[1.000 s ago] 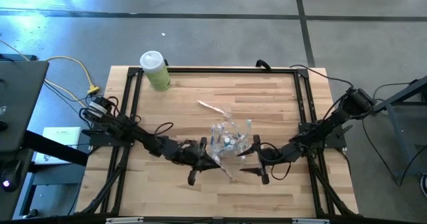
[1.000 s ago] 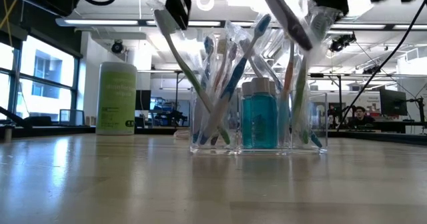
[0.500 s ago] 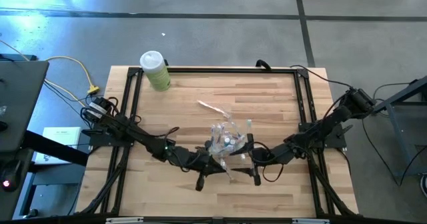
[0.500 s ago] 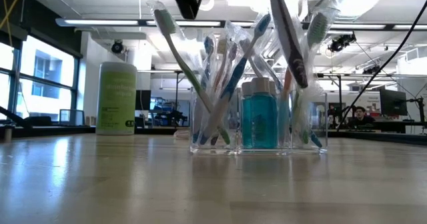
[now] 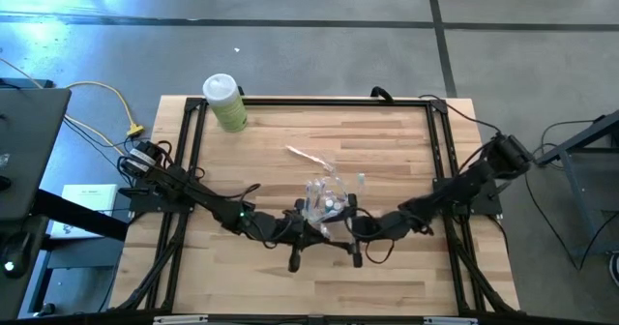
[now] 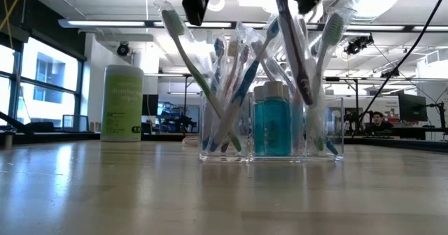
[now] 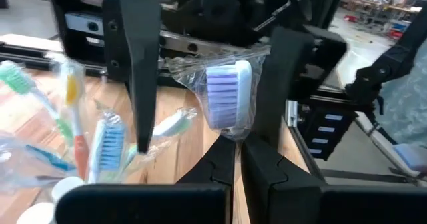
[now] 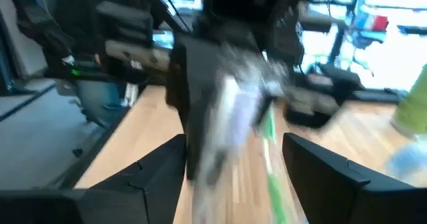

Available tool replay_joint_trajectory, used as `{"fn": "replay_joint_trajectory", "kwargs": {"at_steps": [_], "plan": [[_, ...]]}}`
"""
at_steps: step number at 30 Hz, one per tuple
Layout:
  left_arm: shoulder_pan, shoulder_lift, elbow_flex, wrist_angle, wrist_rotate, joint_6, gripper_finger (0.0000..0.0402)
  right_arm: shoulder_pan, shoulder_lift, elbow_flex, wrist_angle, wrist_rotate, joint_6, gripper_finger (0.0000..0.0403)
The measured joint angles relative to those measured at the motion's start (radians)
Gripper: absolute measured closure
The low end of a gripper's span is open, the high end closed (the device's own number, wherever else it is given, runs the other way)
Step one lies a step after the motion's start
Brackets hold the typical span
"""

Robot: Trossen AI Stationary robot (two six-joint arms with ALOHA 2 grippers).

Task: Pick & Place toothbrushing station
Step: Put the violet toothbrush into the transparent organizer

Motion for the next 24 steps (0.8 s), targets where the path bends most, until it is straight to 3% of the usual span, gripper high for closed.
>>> {"fn": "replay_joint_trajectory", "kwargs": {"at_steps": [6,16,20,24], "plan": [[0.0,0.0,0.0,-0.003,0.004,0.0,0.0399,0.005,0.03,0.071,0.023,-0.033,-0.093,0.0163],[-0.002,0.0,0.0,-0.012,0.004,0.0,0.0399,-0.005,0.031,0.085,-0.072,-0.033,-0.089,0.0165],[-0.002,0.0,0.0,-0.007,0.004,0.004,0.0399,-0.004,0.031,0.085,-0.077,-0.033,-0.065,0.0194],[-0.002,0.001,0.0,0.001,0.004,0.011,0.0399,-0.004,0.031,0.085,-0.103,-0.033,-0.075,0.025]]}}
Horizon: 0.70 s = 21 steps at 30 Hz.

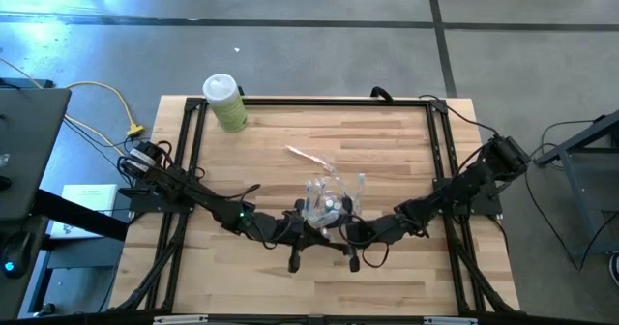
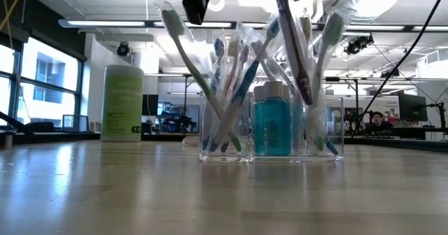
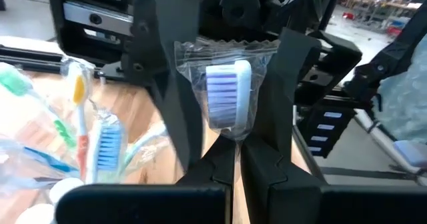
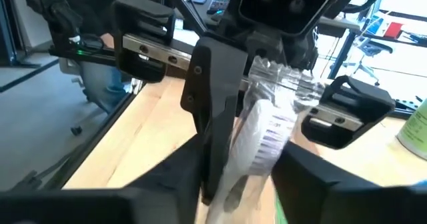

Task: Pick & Place toothbrushing station
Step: Put the violet toothbrush into the transparent organizer

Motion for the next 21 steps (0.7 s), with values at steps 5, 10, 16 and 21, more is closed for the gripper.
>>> {"fn": "replay_joint_trajectory", "kwargs": {"at_steps": [5,10,16,21], "plan": [[-0.004,0.0,-0.001,-0.001,-0.019,0.036,0.0401,0.0,0.0,0.0,-0.002,0.013,-0.006,0.0306],[-0.007,0.0,-0.001,0.002,-0.019,0.042,0.0401,0.0,0.0,0.0,0.003,0.016,-0.012,0.0306],[-0.009,0.0,-0.001,0.005,-0.016,0.064,0.04,0.0,0.0,0.0,0.005,0.016,-0.016,0.0306],[-0.025,0.0,-0.001,0.007,-0.047,0.083,0.0392,0.0,0.0,0.0,0.009,0.009,-0.024,0.0306]]}}
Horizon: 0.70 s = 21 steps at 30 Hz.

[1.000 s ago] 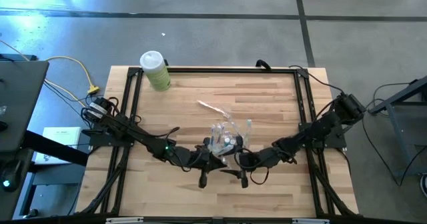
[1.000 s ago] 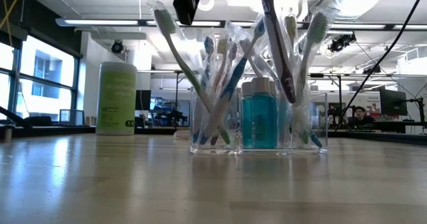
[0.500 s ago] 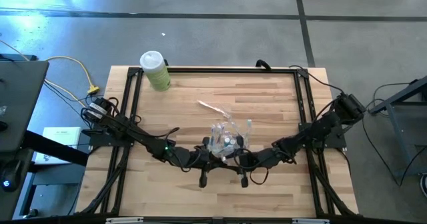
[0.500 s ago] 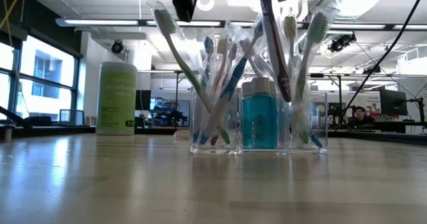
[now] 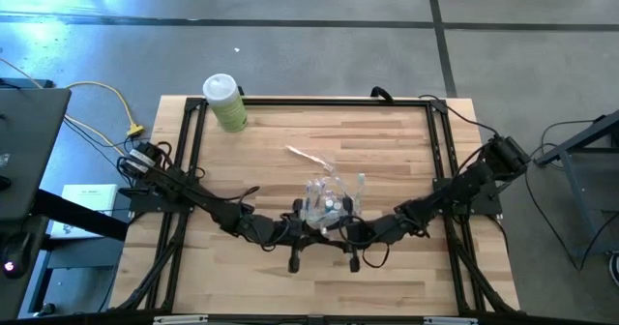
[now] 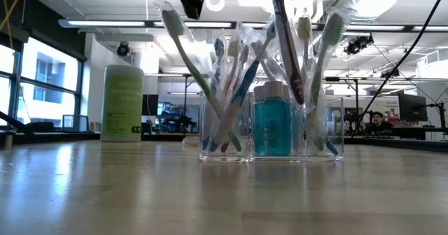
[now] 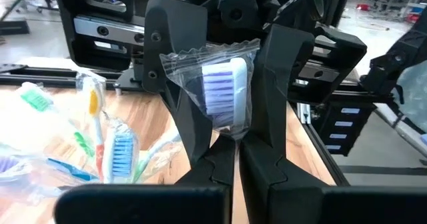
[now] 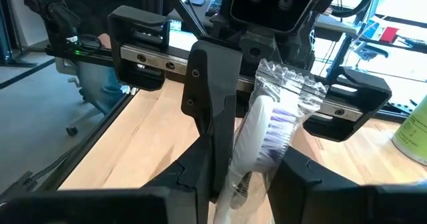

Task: Pick & Place toothbrushing station
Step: Put the violet toothbrush into the transparent organizer

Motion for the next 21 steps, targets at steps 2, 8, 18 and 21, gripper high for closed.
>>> {"fn": "replay_joint_trajectory", "kwargs": {"at_steps": [2,8,18,21], "plan": [[-0.006,0.0,0.0,0.0,-0.02,0.001,0.0381,0.003,0.0,0.0,0.002,-0.001,-0.001,0.0306],[-0.026,0.0,0.0,0.016,-0.04,0.037,0.0359,0.011,0.0,0.002,0.005,0.003,-0.006,0.0306],[-0.038,0.0,0.001,0.023,-0.04,0.059,0.0363,0.021,0.0,0.002,0.025,0.003,-0.031,0.0306],[-0.039,0.0,0.001,0.023,-0.039,0.058,0.0363,0.021,0.0,0.002,0.026,0.003,-0.031,0.0306]]}}
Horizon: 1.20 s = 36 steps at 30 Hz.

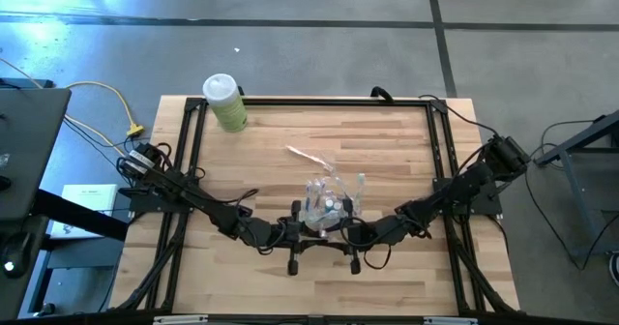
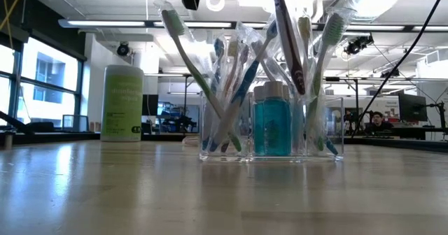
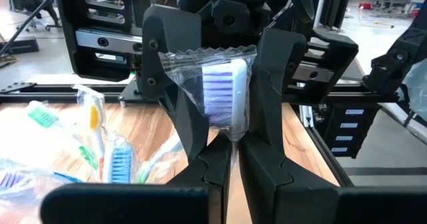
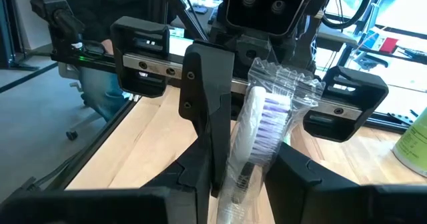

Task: Pick & Place toothbrushing station
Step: Put the violet toothbrush into the transparent organizer

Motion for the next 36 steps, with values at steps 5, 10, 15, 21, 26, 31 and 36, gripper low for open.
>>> {"fn": "replay_joint_trajectory", "kwargs": {"at_steps": [5,10,15,21,26,31,36], "plan": [[0.0,0.0,0.0,-0.002,-0.002,-0.002,0.0363,0.001,0.0,0.0,0.001,-0.001,0.001,0.0306],[-0.001,0.0,0.001,0.0,-0.008,-0.002,0.0363,0.006,-0.005,-0.001,0.006,-0.003,0.0,0.0306],[-0.002,0.0,0.001,-0.002,-0.012,-0.005,0.0363,0.006,-0.005,-0.002,0.019,-0.018,0.0,0.0306],[-0.003,-0.002,0.001,-0.007,-0.019,-0.006,0.0363,0.006,-0.005,-0.003,0.033,-0.028,-0.001,0.0306],[-0.005,-0.003,0.002,-0.007,-0.031,-0.006,0.0364,0.006,-0.005,-0.004,0.064,-0.045,-0.001,0.0306],[-0.005,-0.003,0.002,-0.007,-0.035,-0.006,0.0364,0.006,-0.005,-0.005,0.086,-0.049,-0.001,0.0305],[-0.004,-0.004,0.002,-0.007,-0.039,0.006,0.0364,0.006,-0.005,-0.005,0.098,-0.052,-0.001,0.0305]]}}
